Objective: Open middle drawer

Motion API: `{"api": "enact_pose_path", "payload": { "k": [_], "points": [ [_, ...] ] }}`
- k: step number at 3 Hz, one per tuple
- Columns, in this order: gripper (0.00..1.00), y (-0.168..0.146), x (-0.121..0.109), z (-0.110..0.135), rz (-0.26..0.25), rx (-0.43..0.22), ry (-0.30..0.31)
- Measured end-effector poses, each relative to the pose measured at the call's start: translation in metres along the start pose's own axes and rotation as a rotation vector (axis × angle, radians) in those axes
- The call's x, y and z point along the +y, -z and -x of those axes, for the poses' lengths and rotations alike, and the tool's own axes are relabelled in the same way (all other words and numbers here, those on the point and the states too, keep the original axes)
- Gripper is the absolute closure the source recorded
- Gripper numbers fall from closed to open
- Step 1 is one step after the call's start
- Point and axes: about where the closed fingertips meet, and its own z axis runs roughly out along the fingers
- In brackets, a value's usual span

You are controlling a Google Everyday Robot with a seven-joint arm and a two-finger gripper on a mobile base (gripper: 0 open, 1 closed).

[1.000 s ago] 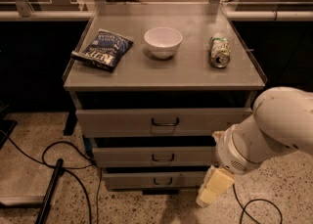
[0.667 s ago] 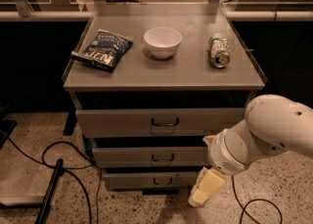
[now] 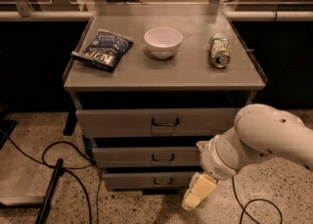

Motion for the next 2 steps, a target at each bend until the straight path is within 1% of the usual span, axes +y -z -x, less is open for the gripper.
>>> {"api": "enact_pose_path", "payload": {
  "k": [1,2],
  "points": [
    [0.0,-0.0703,-0.0093,0.0007,0.002,0.033,0.023],
    [0.0,-0.0703,-0.0093,0.0008,0.002,0.033,0.023]
  ]
}}
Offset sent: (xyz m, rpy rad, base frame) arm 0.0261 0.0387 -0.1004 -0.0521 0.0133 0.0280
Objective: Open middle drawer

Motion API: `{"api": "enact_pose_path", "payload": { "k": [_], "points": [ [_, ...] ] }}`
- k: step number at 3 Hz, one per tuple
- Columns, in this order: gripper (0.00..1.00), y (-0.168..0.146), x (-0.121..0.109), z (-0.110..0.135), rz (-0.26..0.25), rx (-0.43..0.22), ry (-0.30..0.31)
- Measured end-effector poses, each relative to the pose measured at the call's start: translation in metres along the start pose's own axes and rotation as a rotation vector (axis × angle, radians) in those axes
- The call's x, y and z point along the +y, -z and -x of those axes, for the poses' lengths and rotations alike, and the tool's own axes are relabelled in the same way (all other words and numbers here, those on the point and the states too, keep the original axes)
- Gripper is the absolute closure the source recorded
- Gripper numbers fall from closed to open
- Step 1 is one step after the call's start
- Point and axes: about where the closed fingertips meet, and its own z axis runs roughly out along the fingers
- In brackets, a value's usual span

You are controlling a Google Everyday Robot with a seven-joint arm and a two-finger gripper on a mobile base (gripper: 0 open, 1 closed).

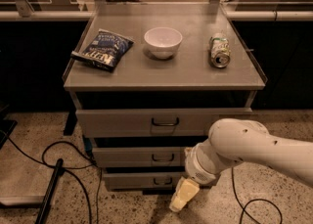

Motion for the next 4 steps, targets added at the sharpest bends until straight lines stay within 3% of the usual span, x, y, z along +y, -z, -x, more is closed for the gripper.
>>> {"api": "enact_pose_path", "payload": {
  "k": [1,2,3,4],
  "points": [
    [0.0,-0.025,-0.002,-0.001,-0.005,0.006,-0.008],
    [0.0,-0.094,-0.024,-0.001,-0.026,-0.007,-0.044],
    [0.0,-0.094,-0.024,-0.001,-0.026,-0.007,-0.044],
    [0.0,-0.117,-0.026,0.008,-0.027,-0.025,-0.038]
  ]
}}
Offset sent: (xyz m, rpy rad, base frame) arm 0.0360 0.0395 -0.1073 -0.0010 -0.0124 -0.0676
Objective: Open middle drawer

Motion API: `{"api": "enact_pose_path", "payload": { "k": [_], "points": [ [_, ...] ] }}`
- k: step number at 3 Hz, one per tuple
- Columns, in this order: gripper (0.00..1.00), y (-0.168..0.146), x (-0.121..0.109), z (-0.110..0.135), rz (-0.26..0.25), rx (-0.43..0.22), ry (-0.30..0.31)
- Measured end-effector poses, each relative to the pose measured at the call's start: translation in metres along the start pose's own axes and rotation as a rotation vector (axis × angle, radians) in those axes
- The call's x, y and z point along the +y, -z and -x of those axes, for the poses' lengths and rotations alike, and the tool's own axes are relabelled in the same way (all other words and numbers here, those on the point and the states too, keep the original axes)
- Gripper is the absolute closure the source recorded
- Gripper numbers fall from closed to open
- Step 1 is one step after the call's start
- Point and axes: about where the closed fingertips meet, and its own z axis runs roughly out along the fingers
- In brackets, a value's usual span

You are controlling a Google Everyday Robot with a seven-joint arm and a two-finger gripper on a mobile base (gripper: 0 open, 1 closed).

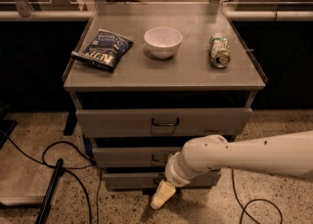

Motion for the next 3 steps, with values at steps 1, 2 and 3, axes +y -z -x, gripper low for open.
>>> {"api": "enact_pose_path", "payload": {
  "k": [1,2,3],
  "points": [
    [0.0,-0.019,-0.006,0.007,-0.006,-0.012,-0.003],
    [0.0,-0.035,-0.012,0.006,-0.003,-0.014,-0.011],
    [0.0,-0.054,-0.03,0.004,-0.012,-0.017,-0.006]
  ]
}}
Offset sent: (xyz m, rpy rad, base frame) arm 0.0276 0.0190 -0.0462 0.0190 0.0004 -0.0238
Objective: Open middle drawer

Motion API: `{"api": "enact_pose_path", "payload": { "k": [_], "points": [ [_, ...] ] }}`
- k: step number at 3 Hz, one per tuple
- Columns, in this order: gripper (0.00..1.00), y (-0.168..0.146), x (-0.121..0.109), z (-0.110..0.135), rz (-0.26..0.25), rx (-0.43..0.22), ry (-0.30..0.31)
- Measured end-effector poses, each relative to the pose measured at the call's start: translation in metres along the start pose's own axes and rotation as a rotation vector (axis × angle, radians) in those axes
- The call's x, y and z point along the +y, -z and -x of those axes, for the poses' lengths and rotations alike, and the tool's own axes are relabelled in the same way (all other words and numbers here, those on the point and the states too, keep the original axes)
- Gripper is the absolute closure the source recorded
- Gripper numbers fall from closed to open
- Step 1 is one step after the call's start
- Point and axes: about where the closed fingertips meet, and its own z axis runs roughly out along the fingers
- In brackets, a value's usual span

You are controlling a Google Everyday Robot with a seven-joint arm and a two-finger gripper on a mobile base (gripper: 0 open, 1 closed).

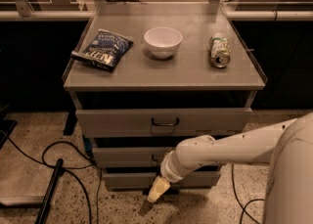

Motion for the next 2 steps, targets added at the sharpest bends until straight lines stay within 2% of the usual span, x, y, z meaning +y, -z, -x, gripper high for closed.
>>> {"api": "enact_pose_path", "payload": {
  "k": [2],
  "points": [
    [0.0,-0.012,0.006,-0.004,0.012,-0.017,-0.006]
  ]
}}
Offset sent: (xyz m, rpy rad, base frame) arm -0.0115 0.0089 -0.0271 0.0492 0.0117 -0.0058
